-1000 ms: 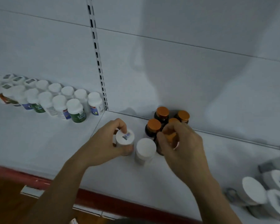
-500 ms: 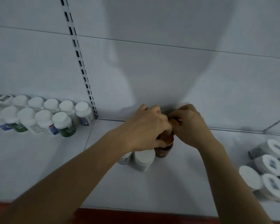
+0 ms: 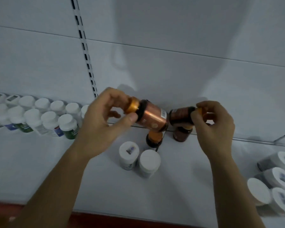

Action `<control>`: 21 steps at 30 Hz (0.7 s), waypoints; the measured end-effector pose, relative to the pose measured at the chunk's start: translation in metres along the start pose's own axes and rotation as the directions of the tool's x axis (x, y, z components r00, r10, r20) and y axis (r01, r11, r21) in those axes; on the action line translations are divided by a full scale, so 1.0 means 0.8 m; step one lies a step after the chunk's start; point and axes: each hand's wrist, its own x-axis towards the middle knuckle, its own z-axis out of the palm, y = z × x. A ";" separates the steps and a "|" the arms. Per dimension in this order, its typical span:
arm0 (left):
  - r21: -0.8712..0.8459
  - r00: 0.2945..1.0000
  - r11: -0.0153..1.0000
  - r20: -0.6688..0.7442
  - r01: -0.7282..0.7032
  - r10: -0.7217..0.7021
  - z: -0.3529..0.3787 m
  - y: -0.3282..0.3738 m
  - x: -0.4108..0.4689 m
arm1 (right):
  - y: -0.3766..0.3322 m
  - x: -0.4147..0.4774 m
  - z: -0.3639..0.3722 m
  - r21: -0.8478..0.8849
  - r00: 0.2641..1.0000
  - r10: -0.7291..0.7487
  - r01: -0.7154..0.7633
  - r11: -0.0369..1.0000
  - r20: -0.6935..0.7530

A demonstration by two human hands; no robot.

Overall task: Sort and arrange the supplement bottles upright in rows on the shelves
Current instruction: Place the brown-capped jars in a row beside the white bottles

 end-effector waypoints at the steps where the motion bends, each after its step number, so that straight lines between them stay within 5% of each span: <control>1: -0.053 0.996 0.999 -0.084 0.003 -0.008 -0.020 0.001 -0.011 | -0.014 -0.004 0.008 0.115 0.999 0.037 -0.033 0.993 -0.027; 3: -0.031 0.979 0.998 -0.195 0.048 -0.053 -0.055 -0.004 -0.034 | -0.041 -0.011 0.036 0.232 0.998 0.045 -0.056 0.971 0.051; 6: 0.134 0.944 0.976 -0.304 0.172 -0.125 -0.096 -0.024 -0.070 | -0.069 -0.018 0.095 0.112 0.944 -0.109 0.077 0.991 0.312; 12: 0.344 0.897 0.888 -0.416 0.307 -0.149 -0.126 -0.051 -0.120 | -0.097 -0.021 0.199 0.024 0.622 -0.310 0.424 0.906 0.719; 15: 0.466 0.919 0.826 -0.366 0.316 -0.145 -0.128 -0.061 -0.123 | -0.094 -0.020 0.227 -0.014 0.539 -0.373 0.582 0.813 0.755; 21: 0.657 0.975 0.725 -0.202 0.207 -0.096 -0.128 -0.073 -0.109 | -0.090 -0.017 0.252 -0.130 0.533 -0.388 0.697 0.706 0.752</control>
